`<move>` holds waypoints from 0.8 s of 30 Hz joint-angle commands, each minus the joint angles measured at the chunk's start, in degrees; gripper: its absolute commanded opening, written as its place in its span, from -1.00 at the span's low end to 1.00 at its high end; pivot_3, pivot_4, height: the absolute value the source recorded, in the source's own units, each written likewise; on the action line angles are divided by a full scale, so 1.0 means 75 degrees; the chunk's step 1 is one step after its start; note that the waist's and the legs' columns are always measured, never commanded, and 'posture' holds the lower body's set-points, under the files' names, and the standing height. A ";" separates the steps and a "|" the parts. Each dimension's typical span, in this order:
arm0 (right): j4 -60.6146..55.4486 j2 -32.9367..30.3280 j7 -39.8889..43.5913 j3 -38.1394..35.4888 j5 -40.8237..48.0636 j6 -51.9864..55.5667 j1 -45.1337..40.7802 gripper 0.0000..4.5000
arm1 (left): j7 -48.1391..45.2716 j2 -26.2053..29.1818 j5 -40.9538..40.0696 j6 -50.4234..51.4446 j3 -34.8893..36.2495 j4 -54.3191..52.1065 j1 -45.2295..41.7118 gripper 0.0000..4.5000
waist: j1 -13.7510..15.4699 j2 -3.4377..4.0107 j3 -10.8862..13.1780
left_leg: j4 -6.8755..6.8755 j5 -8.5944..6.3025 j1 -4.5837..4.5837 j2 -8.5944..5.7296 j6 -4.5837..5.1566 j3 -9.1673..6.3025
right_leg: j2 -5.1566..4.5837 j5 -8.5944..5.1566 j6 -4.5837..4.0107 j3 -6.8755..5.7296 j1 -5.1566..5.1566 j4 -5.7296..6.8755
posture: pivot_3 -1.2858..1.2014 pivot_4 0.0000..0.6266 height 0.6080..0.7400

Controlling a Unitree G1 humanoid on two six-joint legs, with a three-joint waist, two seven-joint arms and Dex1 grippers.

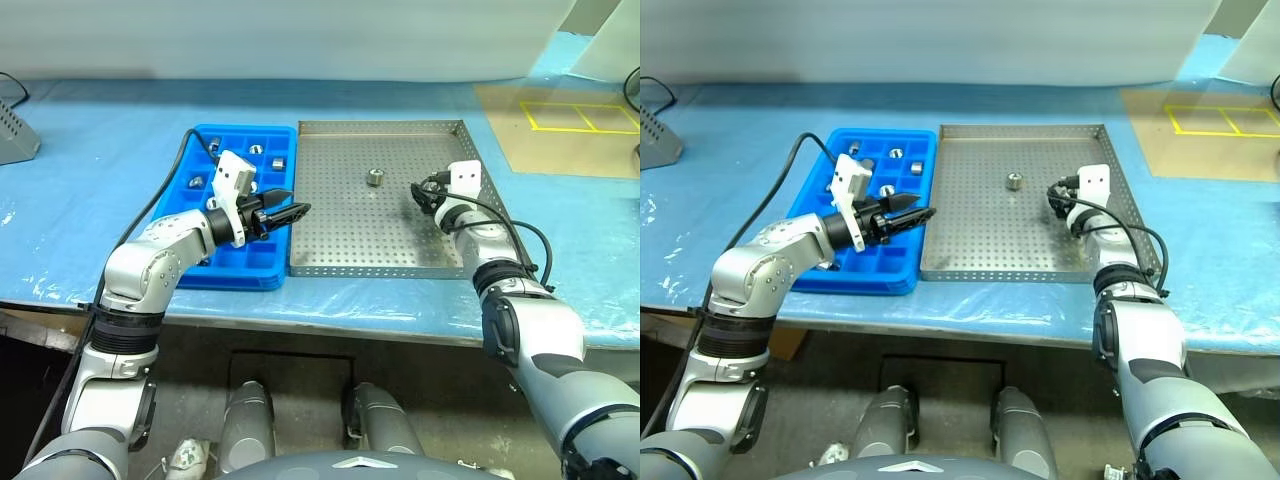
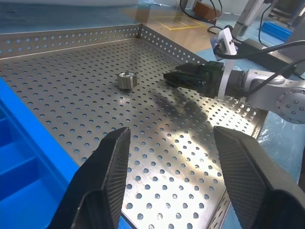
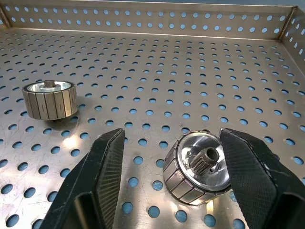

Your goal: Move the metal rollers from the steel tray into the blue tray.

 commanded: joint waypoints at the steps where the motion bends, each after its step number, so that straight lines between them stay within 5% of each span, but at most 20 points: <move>1: -0.0087 0.0001 -0.0269 0.0028 -0.0152 -0.0099 0.0013 -0.10 | 0.0026 0.0033 -0.0048 0.0006 0.0134 -0.0350 -0.0016 0.33 | -0.0001 0.0000 0.0000 | 0.0000 0.0000 0.0001 0.0000 0.0000 0.0001 | 0.0000 0.0000 0.0000 0.0000 0.0000 0.0000 | -0.04 -0.52 1.00; 6: -0.0144 0.0073 -0.0117 -0.0022 -0.0115 -0.0226 0.0041 -0.66 | 0.0040 0.0052 -0.0029 0.0019 0.0146 -0.0339 -0.0035 0.33 | -0.0003 0.0000 0.0000 | 0.0000 -0.0001 0.0001 0.0000 -0.0001 0.0001 | 0.0000 0.0000 0.0000 0.0000 0.0000 0.0000 | -0.04 -0.52 1.00; 14: -0.0319 0.0227 0.0243 -0.0073 -0.0029 -0.0279 -0.0093 -0.66 | 0.0043 0.0123 -0.0068 0.0082 0.0224 -0.0372 -0.0035 0.33 | -0.0009 0.0000 0.0000 | -0.0001 -0.0001 0.0002 0.0002 0.0000 0.0001 | 0.0001 0.0000 0.0000 0.0000 0.0000 0.0000 | -0.04 -0.52 1.00; 24: -0.2000 0.1336 0.2235 0.0182 0.0501 0.0196 -0.0490 -0.66 | -0.0130 0.0818 -0.0320 0.0139 0.1054 -0.0544 0.0204 0.33 | -0.0066 0.0006 0.0003 | -0.0008 -0.0008 -0.0015 0.0030 0.0028 0.0005 | 0.0003 -0.0001 -0.0002 -0.0001 -0.0018 0.0000 | -0.01 -0.52 1.00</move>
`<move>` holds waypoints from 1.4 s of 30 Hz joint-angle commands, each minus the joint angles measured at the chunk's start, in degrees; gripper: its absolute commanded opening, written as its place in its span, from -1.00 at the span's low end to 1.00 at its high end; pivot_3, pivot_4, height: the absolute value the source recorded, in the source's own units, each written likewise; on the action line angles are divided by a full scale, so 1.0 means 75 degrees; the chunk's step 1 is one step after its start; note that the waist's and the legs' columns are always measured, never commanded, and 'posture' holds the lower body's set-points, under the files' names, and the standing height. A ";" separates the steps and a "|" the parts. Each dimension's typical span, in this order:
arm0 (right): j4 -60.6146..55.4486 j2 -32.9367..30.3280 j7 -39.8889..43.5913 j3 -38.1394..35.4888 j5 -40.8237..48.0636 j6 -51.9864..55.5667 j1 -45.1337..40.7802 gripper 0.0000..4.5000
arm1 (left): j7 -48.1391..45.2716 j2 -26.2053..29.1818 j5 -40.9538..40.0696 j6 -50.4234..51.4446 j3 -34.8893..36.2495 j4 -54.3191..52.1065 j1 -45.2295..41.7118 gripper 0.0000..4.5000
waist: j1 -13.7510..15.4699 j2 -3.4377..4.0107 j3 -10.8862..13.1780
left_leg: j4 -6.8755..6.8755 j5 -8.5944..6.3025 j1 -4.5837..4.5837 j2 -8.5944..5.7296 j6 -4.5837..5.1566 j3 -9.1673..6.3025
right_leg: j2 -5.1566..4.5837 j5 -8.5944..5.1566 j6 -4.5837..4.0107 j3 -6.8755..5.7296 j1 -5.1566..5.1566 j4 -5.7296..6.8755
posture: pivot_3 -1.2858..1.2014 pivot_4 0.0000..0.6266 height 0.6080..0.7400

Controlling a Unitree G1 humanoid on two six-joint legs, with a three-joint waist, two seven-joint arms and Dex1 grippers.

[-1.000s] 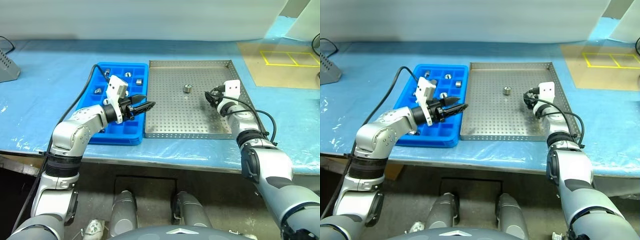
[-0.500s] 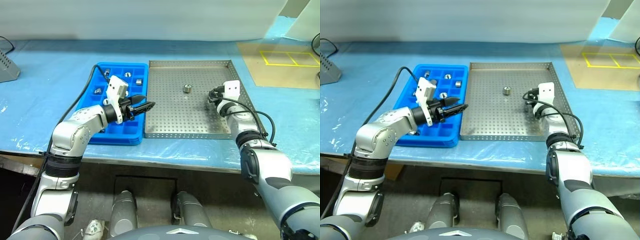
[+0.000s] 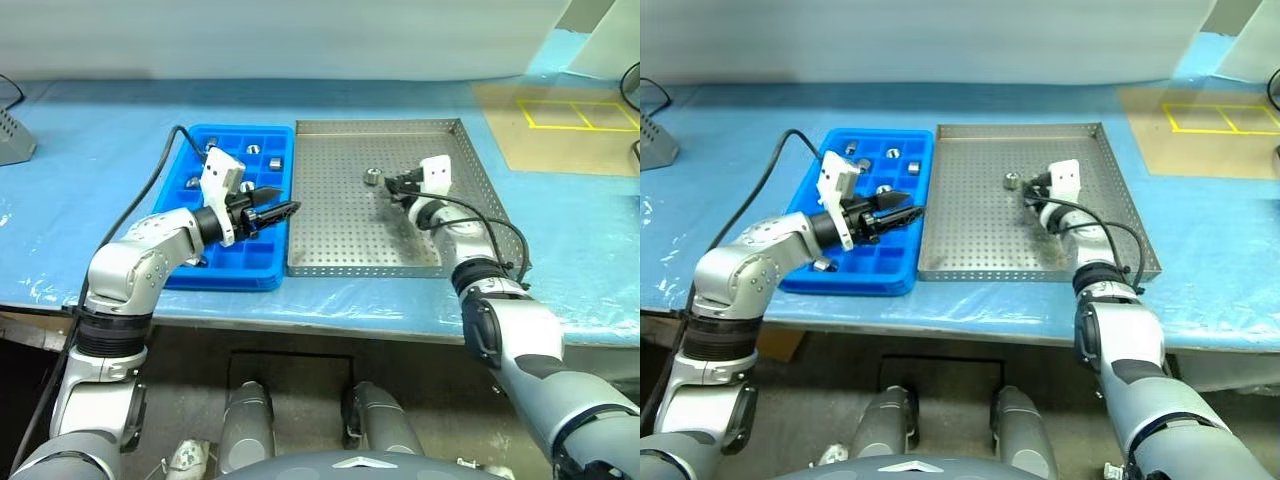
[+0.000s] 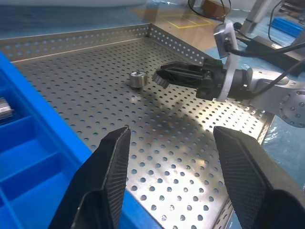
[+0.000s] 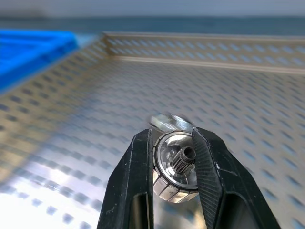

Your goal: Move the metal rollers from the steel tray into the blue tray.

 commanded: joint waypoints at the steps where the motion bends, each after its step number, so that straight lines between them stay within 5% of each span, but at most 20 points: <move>1: -0.1119 0.0416 0.0616 0.0201 0.0321 0.0192 -0.0351 -0.66 | -0.0106 0.0419 -0.0188 -0.0062 0.0642 -0.0316 0.0120 0.33 | -0.0002 0.0000 0.0000 | 0.0000 0.0000 0.0000 0.0001 0.0002 0.0000 | 0.0000 -0.0001 -0.0001 0.0000 0.0000 -0.0001 | -0.01 -0.52 1.00; 11: -0.3283 0.1690 0.2369 0.1173 0.0908 0.1810 -0.0041 -0.66 | -0.0103 0.1412 -0.0643 0.0272 0.1805 -0.1318 0.1362 0.33 | 0.0131 0.0001 0.0001 | -0.0015 -0.0007 -0.0010 0.0004 -0.0010 -0.0008 | -0.0002 -0.0006 -0.0008 -0.0010 -0.0003 -0.0014 | 0.10 -0.52 1.00; 20: -0.4597 0.1558 0.3839 0.2320 0.0937 0.2643 0.0691 -0.66 | -0.0678 0.2380 -0.0689 0.0183 0.2562 -0.2117 0.3146 0.33 | 0.0375 0.0001 0.0003 | -0.0030 -0.0002 -0.0010 0.0008 -0.0022 -0.0015 | -0.0003 -0.0006 -0.0007 -0.0016 -0.0004 -0.0025 | 0.16 -0.52 1.00; 42: -0.3303 0.1512 0.3342 0.2529 0.0215 0.1636 0.0921 -0.66 | 0.0049 0.1859 -0.1062 0.0211 0.2270 -0.2527 0.3349 0.33 | 0.0516 -0.0001 0.0001 | -0.0058 0.0027 0.0006 0.0012 -0.0070 -0.0014 | -0.0003 -0.0007 -0.0008 -0.0014 -0.0003 -0.0021 | 0.16 -0.52 1.00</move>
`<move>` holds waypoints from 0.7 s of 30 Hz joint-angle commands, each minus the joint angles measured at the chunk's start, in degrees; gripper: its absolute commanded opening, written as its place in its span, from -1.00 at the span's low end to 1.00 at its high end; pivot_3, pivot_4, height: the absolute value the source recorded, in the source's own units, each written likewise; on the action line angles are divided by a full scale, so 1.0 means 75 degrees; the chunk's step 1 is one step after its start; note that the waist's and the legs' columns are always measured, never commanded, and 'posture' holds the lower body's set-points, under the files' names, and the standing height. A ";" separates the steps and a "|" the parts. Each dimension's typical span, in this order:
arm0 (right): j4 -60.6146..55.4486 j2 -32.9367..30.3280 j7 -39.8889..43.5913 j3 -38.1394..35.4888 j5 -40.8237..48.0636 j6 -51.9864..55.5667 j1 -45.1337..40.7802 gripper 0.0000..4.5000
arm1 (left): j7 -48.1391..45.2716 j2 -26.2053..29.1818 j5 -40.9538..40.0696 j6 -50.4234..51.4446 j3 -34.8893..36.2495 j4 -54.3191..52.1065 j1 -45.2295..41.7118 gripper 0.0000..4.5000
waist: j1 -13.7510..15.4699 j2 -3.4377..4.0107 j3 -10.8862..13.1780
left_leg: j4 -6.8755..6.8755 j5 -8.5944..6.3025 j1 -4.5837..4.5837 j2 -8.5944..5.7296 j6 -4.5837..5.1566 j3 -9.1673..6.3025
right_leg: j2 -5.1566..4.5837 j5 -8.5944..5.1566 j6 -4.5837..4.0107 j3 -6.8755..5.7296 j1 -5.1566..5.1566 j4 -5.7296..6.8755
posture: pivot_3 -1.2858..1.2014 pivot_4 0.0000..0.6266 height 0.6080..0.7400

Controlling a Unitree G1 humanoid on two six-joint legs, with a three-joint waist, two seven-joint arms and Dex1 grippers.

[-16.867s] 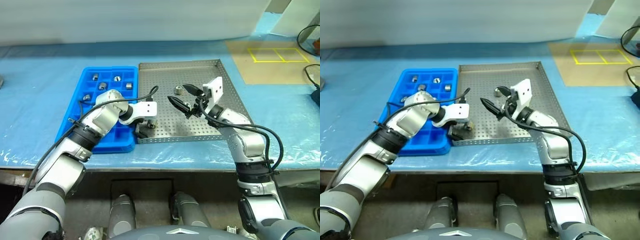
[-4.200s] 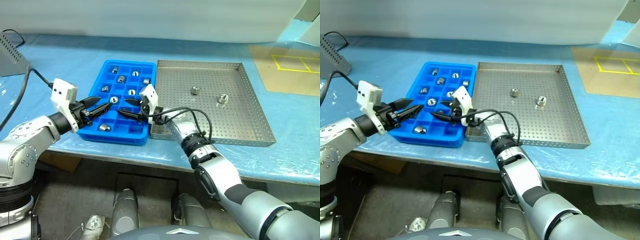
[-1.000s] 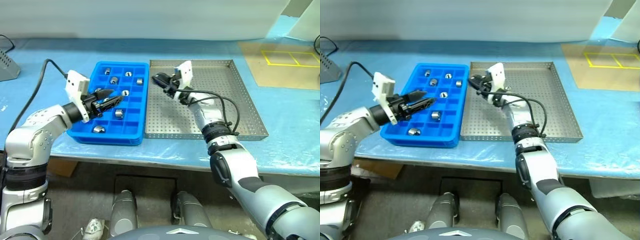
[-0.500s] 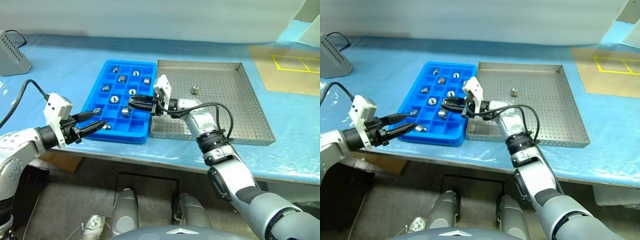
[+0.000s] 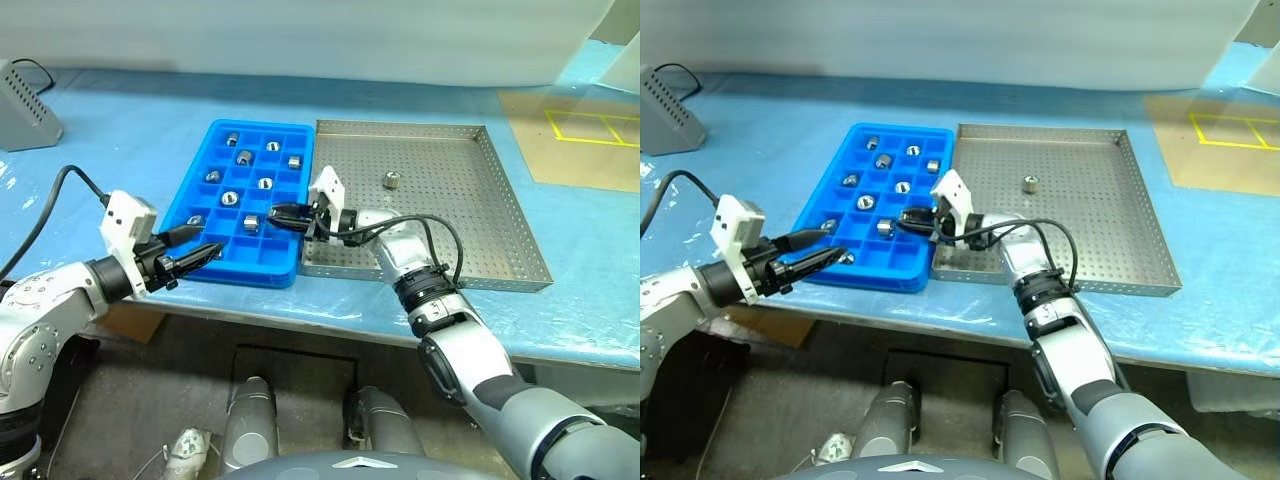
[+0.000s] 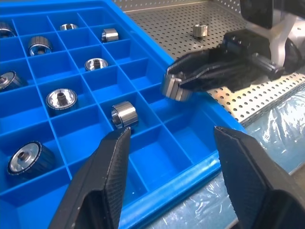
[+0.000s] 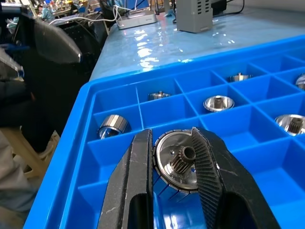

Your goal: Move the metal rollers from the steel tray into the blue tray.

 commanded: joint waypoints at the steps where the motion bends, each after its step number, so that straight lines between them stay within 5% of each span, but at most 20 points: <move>1: -0.0052 0.0063 -0.0119 0.0015 -0.0079 -0.0389 -0.0057 -0.66 | 0.0027 -0.0007 -0.0028 -0.0148 -0.0009 -0.0027 -0.0119 0.33 | -0.0012 0.0000 0.0000 | 0.0000 0.0000 0.0001 0.0000 0.0000 0.0000 | 0.0000 0.0000 0.0000 0.0000 0.0000 0.0000 | 0.16 -0.52 1.00; 21: 0.1827 0.0653 -0.1778 -0.0944 -0.0041 -0.1496 -0.1190 -0.66 | 0.0215 -0.0335 0.0137 -0.0294 -0.0587 0.0253 -0.0605 0.33 | -0.0024 0.0000 0.0000 | 0.0008 0.0003 0.0003 0.0000 -0.0003 0.0000 | 0.0000 -0.0001 -0.0002 0.0000 0.0000 0.0015 | 0.15 -0.52 1.00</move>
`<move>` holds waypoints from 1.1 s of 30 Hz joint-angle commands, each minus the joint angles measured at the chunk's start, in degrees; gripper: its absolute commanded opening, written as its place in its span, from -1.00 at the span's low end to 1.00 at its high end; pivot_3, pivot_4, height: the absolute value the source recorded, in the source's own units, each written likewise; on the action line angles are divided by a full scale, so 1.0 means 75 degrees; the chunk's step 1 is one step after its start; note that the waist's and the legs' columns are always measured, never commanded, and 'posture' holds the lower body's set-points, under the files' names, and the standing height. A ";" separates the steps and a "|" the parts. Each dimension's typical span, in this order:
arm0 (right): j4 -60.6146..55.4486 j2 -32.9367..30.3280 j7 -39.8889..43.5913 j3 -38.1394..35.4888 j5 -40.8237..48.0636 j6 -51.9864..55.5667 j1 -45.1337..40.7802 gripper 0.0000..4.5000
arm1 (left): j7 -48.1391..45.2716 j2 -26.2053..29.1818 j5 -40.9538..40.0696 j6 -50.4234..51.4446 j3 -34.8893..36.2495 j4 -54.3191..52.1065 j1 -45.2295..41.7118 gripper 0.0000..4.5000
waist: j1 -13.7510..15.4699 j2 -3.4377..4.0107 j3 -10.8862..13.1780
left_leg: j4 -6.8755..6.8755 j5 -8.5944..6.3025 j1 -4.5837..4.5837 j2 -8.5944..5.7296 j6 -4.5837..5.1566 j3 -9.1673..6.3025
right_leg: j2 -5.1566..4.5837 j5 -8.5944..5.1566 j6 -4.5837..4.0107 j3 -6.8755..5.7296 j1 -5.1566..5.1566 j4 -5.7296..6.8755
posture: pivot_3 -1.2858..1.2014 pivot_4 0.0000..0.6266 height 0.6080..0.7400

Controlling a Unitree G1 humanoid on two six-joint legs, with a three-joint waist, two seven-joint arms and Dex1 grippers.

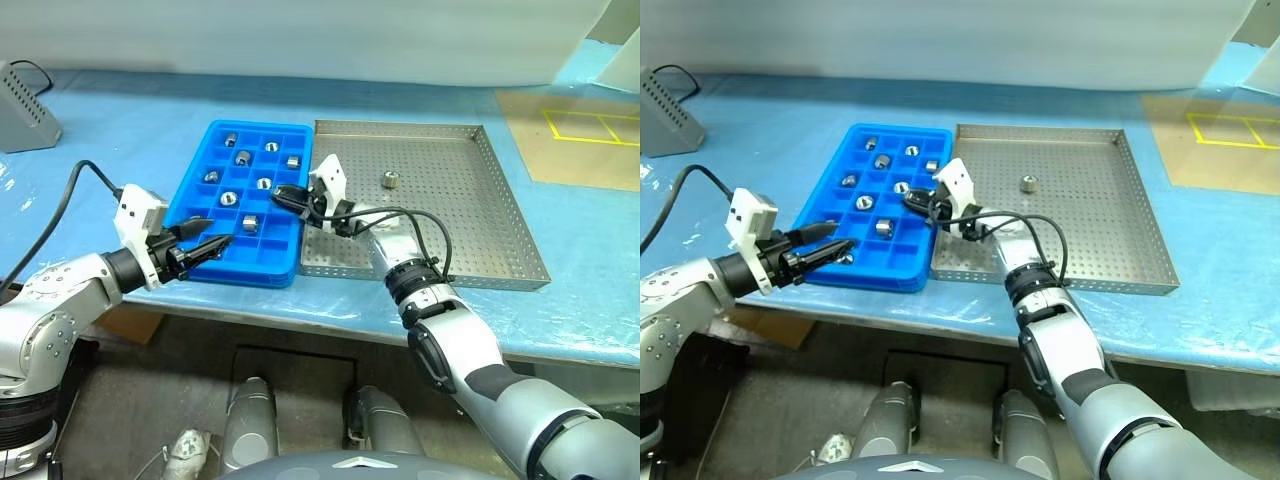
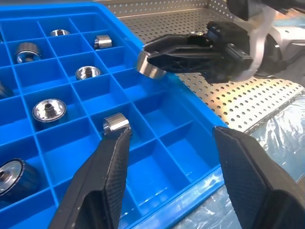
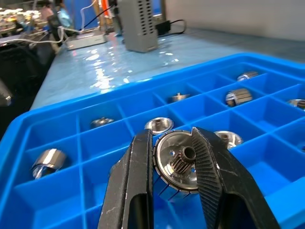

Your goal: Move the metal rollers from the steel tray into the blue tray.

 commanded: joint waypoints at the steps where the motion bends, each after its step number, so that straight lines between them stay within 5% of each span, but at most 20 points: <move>1: 0.0137 0.0166 -0.0103 -0.0113 0.0043 -0.0348 -0.0260 -0.66 | 0.0041 -0.0061 0.0022 -0.0186 -0.0035 -0.0098 -0.0121 0.33 | -0.0002 0.0000 0.0000 | 0.0000 0.0000 -0.0001 0.0000 0.0000 0.0000 | 0.0000 -0.0001 -0.0001 0.0000 0.0000 0.0000 | 0.15 -0.52 1.00; 8: 0.0685 0.0236 -0.0636 -0.0126 -0.0197 -0.0698 -0.0127 -0.66 | 0.0100 -0.0168 0.0039 -0.0193 -0.0131 -0.0083 -0.0217 0.33 | 0.0000 0.0000 0.0000 | 0.0003 0.0000 -0.0001 0.0000 0.0000 0.0000 | 0.0000 -0.0001 -0.0002 0.0000 0.0000 0.0002 | 0.15 -0.52 1.00; 13: 0.0710 0.0197 -0.0523 -0.0382 0.0082 -0.0421 -0.0186 0.07 | 0.0096 -0.0188 -0.0015 -0.0149 -0.0157 -0.0122 -0.0223 0.33 | -0.0003 0.0000 0.0000 | 0.0005 0.0000 -0.0001 0.0000 0.0000 0.0000 | 0.0000 -0.0001 -0.0002 0.0000 0.0001 0.0004 | 0.14 -0.52 1.00; 22: 0.0506 -0.0403 -0.0545 -0.0895 0.0330 -0.0428 -0.0648 0.07 | 0.0161 -0.0376 0.0021 -0.0169 -0.0352 0.0095 -0.0584 0.33 | -0.0005 0.0001 0.0001 | 0.0008 0.0000 -0.0002 0.0000 0.0000 0.0000 | 0.0000 -0.0001 -0.0002 0.0000 0.0000 0.0005 | 0.12 -0.52 1.00; 33: 0.2717 -0.1493 -0.3557 -0.1003 -0.0785 -0.0905 -0.1784 0.07 | 0.0199 -0.0911 0.0338 -0.0399 -0.1057 0.0484 -0.1263 0.33 | -0.0059 0.0001 0.0001 | 0.0022 0.0000 -0.0010 -0.0012 0.0001 0.0004 | 0.0003 0.0000 -0.0002 0.0000 -0.0003 0.0011 | 0.09 -0.52 1.00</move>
